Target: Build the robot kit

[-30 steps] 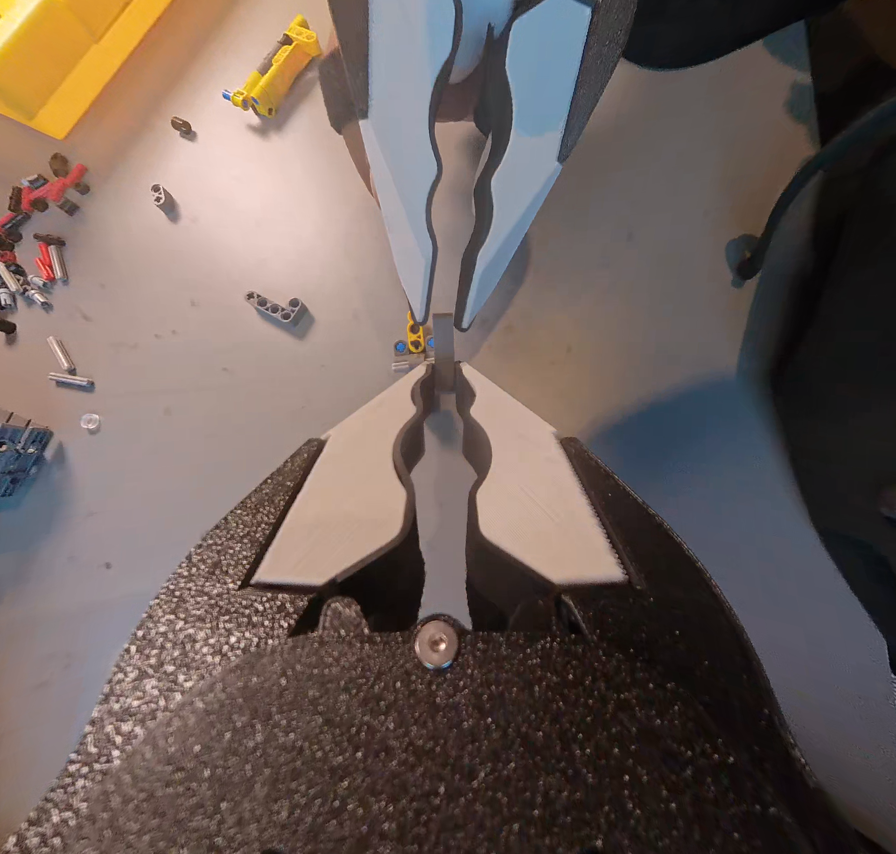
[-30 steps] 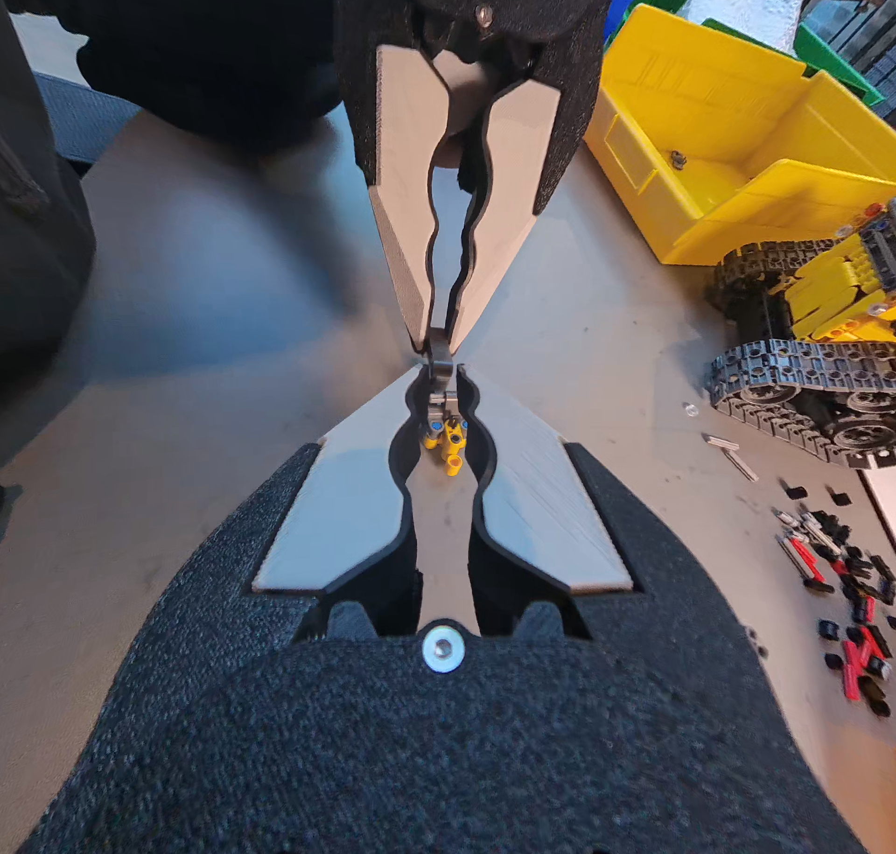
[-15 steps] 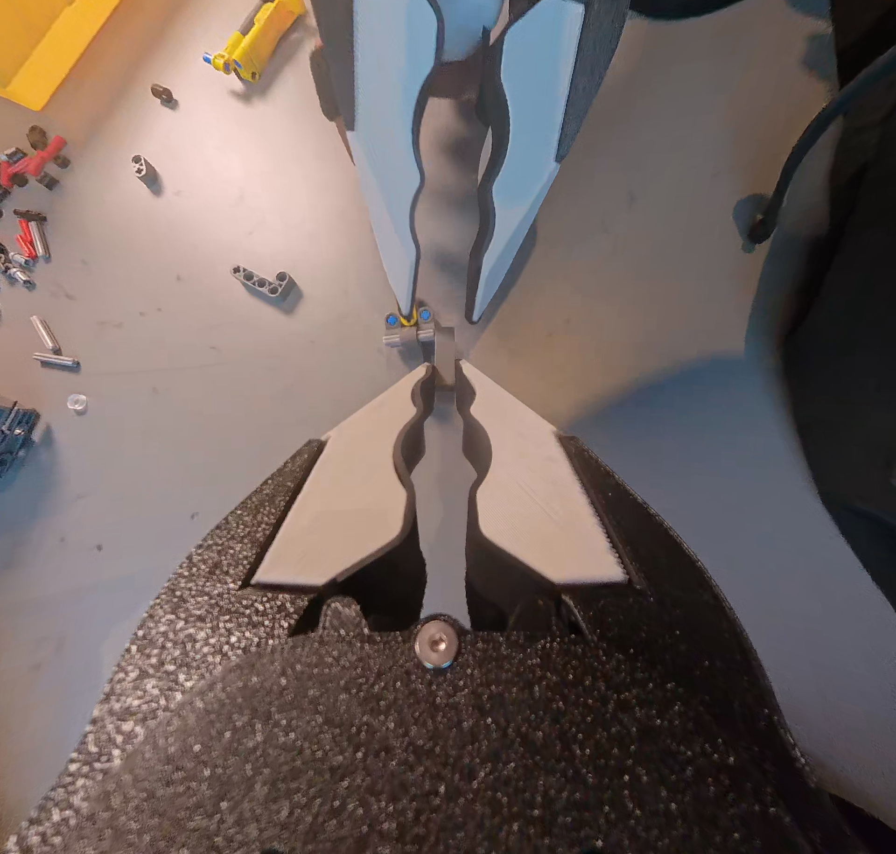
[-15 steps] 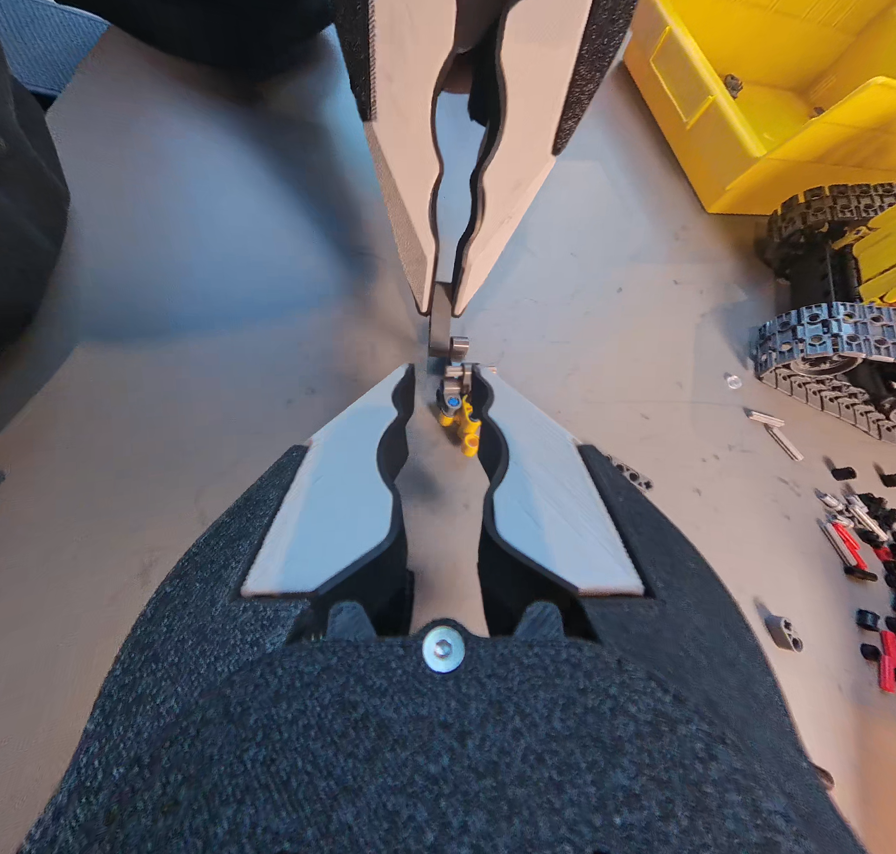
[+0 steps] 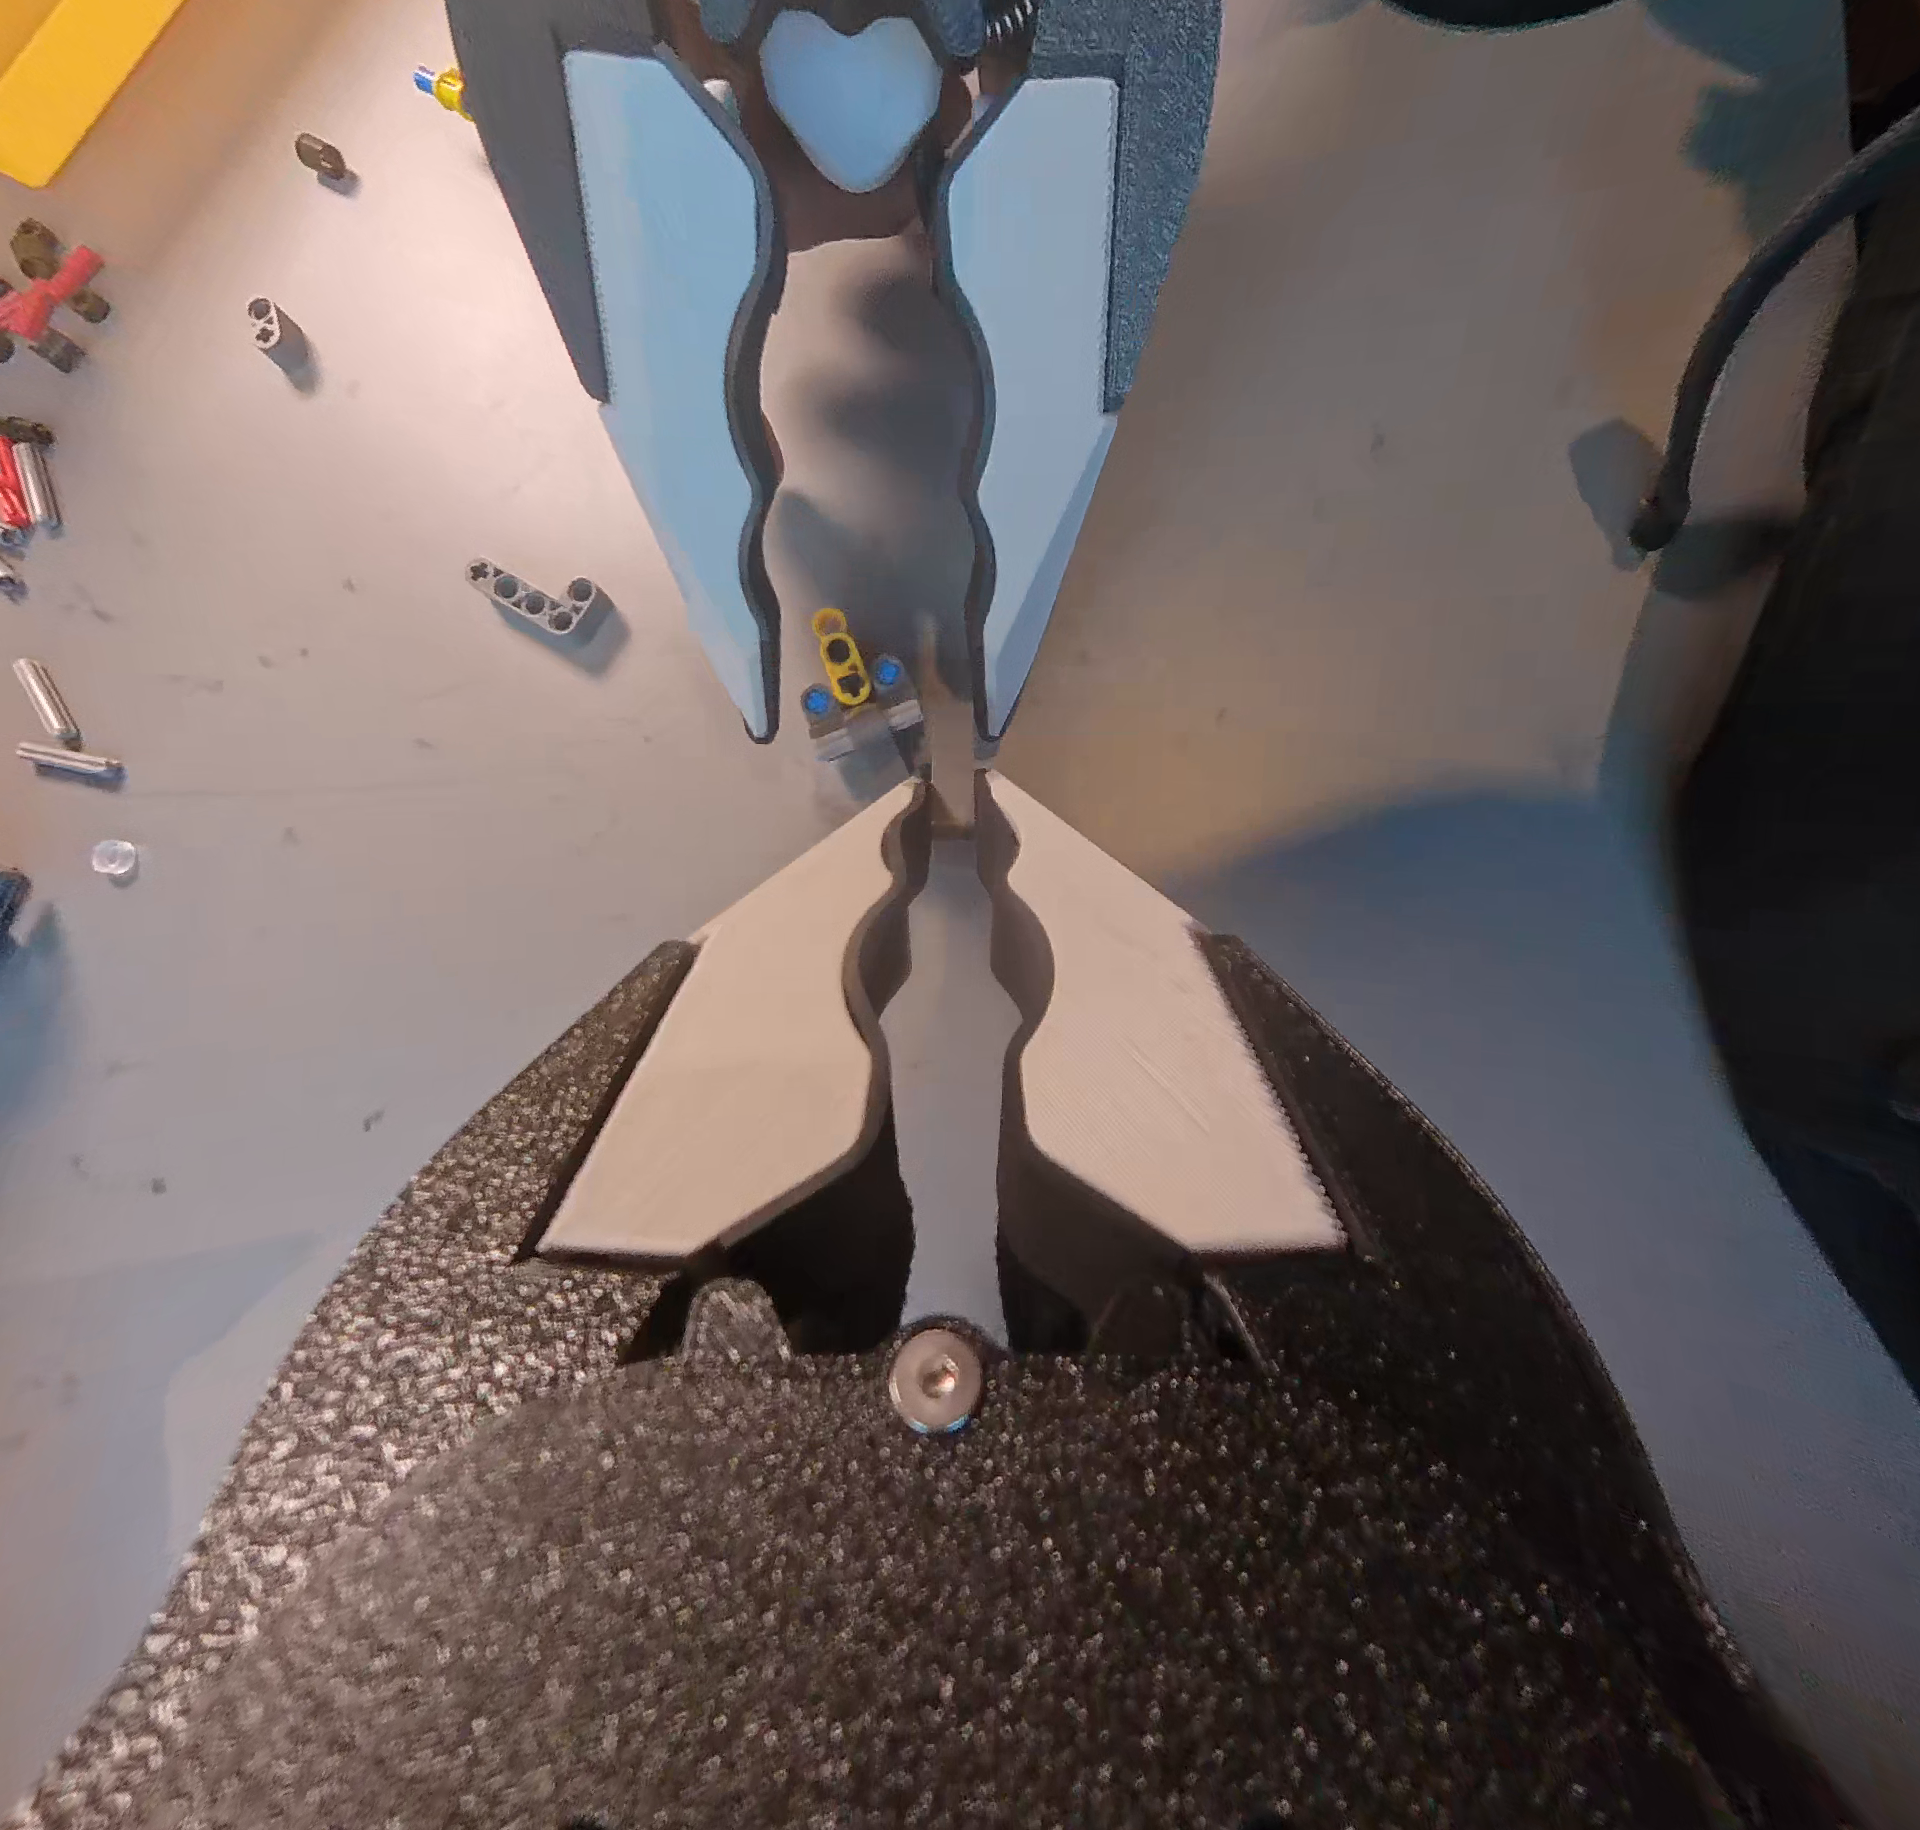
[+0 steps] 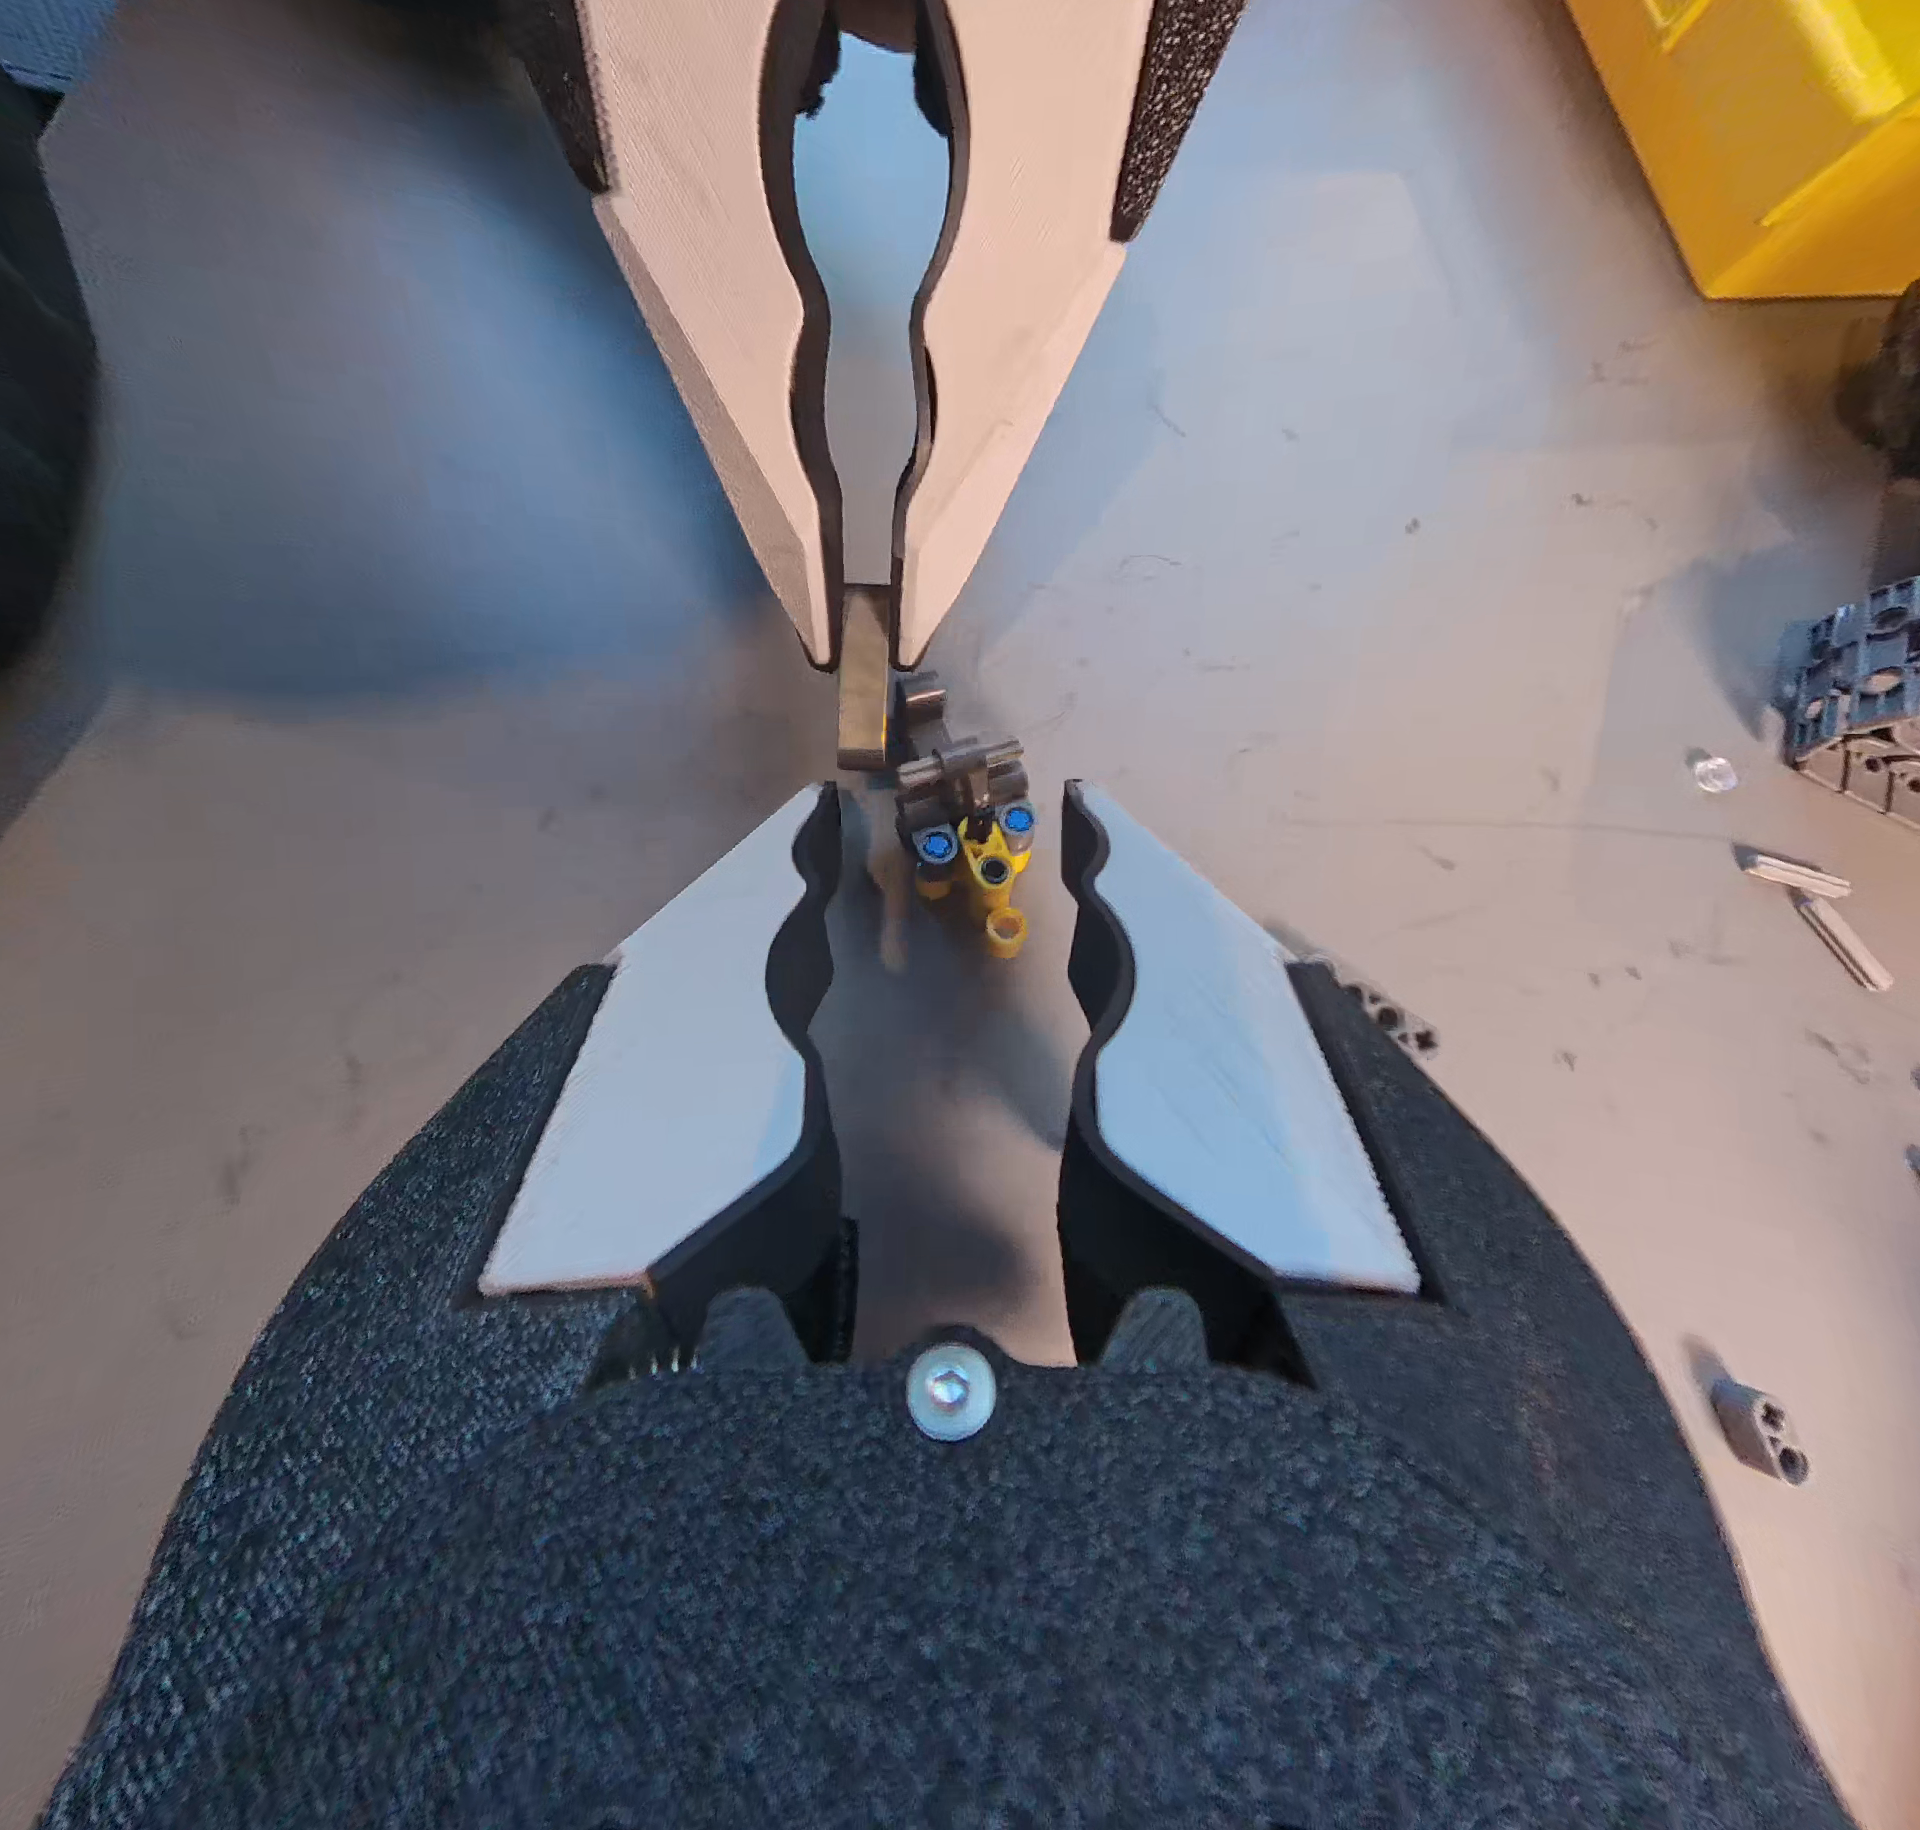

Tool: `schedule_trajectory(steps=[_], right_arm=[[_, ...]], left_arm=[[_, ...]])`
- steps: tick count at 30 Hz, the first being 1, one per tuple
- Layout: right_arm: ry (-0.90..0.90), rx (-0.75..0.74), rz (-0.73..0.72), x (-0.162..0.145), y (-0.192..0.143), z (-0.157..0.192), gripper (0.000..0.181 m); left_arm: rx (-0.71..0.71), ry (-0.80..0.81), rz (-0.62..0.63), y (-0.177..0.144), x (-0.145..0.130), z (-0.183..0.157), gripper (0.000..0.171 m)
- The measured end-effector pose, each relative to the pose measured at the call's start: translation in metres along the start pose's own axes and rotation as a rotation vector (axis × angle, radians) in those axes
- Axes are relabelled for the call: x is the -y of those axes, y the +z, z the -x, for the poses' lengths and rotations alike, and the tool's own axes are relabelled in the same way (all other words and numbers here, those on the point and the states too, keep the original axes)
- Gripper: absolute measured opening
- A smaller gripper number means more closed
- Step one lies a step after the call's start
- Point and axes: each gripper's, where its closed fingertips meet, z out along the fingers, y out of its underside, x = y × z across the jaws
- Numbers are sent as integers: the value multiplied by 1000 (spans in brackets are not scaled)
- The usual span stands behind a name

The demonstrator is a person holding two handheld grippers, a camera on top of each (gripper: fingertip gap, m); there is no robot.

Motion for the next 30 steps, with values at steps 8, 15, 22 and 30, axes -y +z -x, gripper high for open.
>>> schedule_trajectory(steps=[8, 15, 22, 30], right_arm=[[-13, 21, 46, -11, -5, 2, 31], [4, -25, 23, -6, -9, -4, 34], [16, -4, -6, 1, -2, -2, 38], [33, -10, -12, 2, 1, -3, 32]], left_arm=[[15, 2, 32, 5, -6, 2, 7], [17, 8, 1, -2, -2, 4, 7], [6, -7, -3, 1, -3, 5, 7], [24, 7, 14, 2, -4, 7, 7]])
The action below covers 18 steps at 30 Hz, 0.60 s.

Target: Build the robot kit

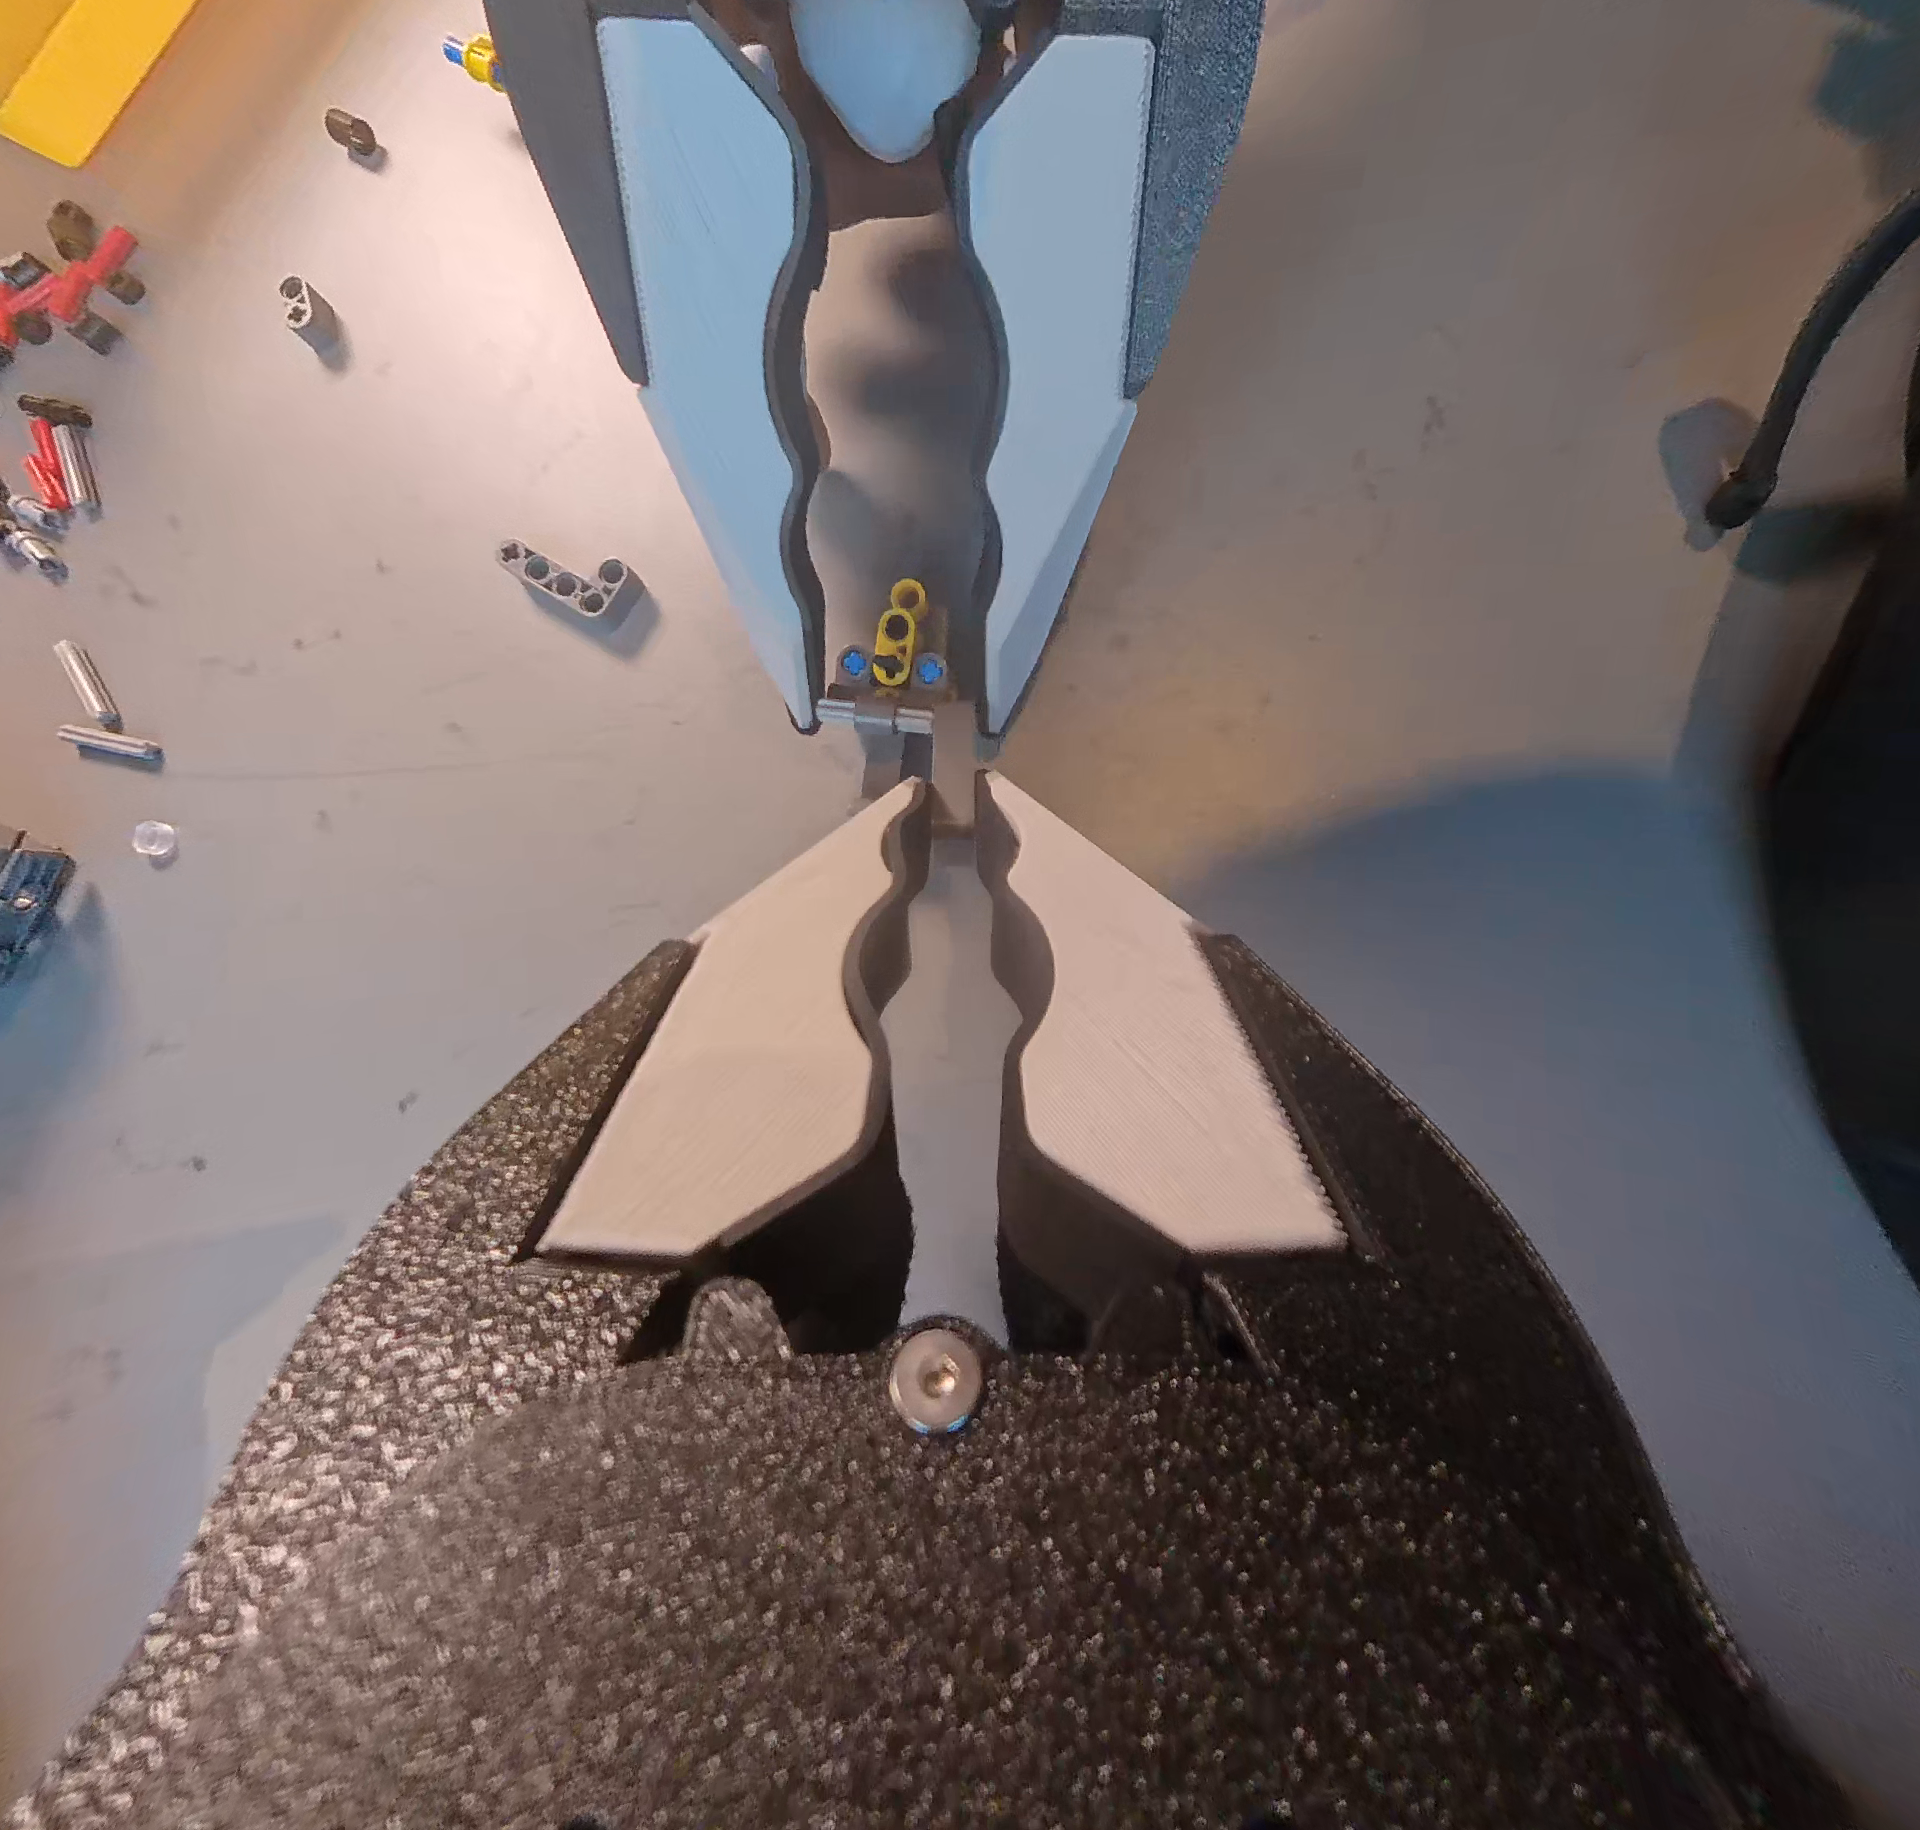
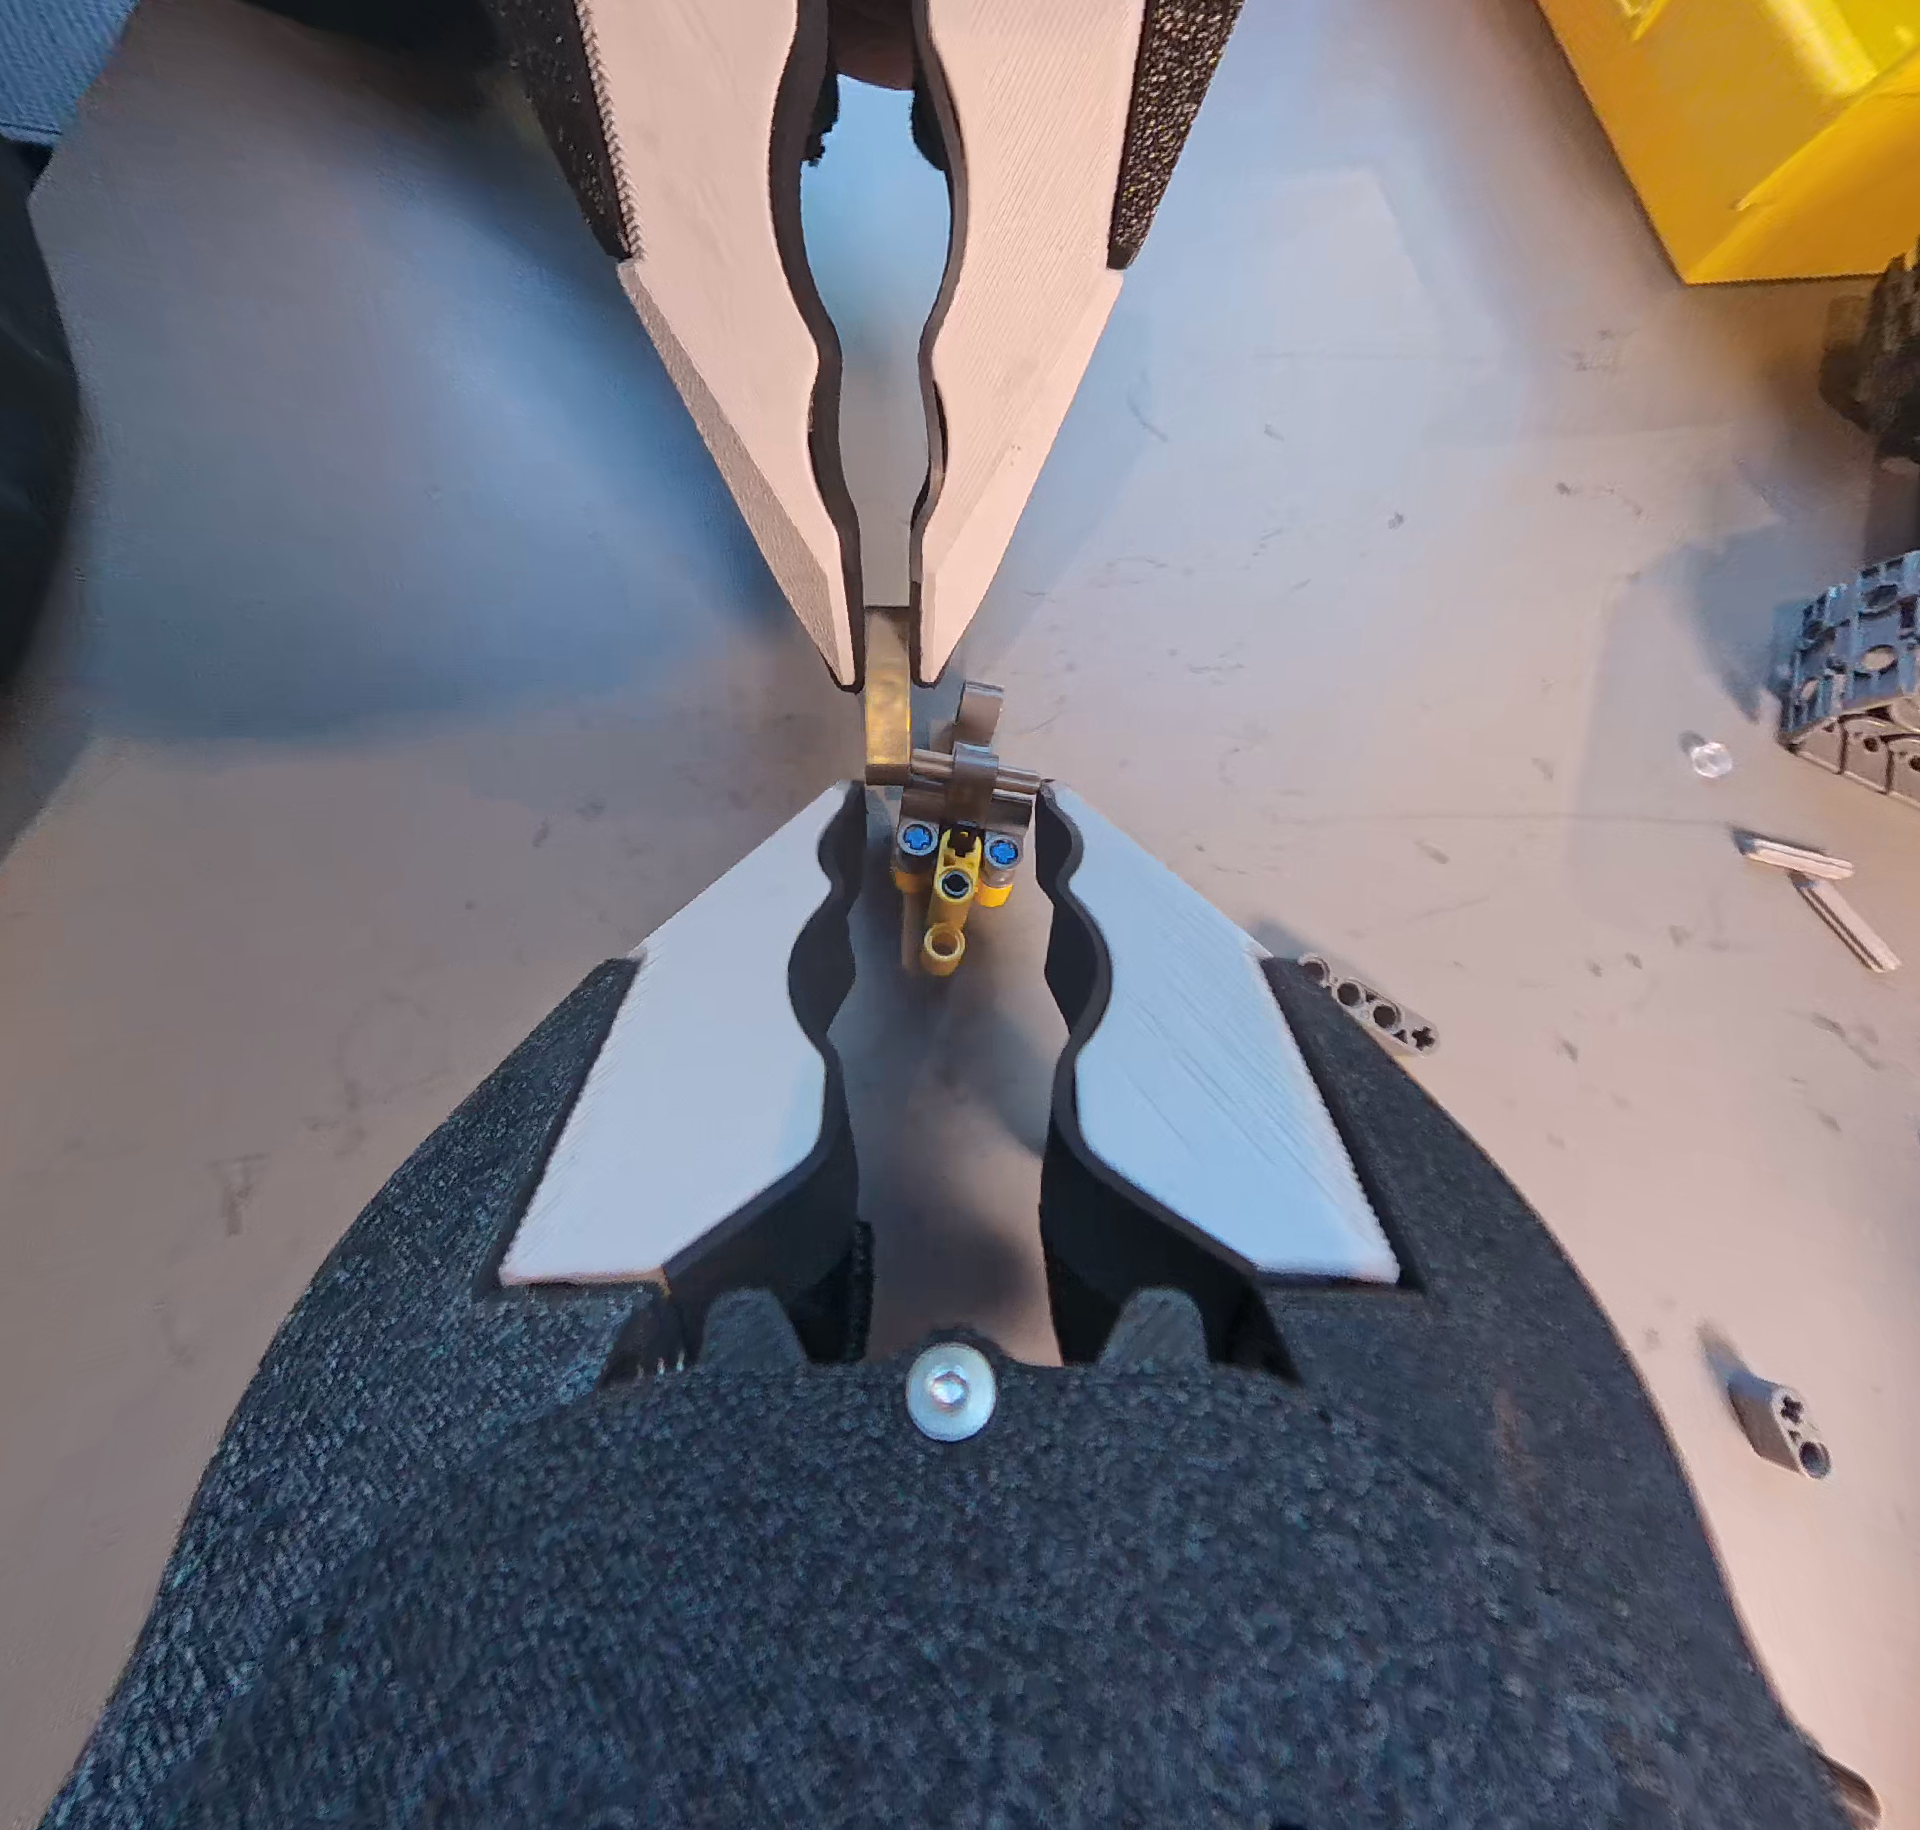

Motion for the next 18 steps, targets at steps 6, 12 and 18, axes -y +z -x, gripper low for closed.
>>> schedule_trajectory(steps=[6, 12, 18], right_arm=[[-13, -15, 8, 0, 1, -2, 28], [-26, -20, 8, 0, 1, -4, 26], [-38, -31, 23, -2, 0, -5, 27]], left_arm=[[-3, -4, 12, -1, -1, 0, 7], [-22, -31, -5, -2, 2, 2, 7], [11, 5, 26, -1, 4, 4, 7]])
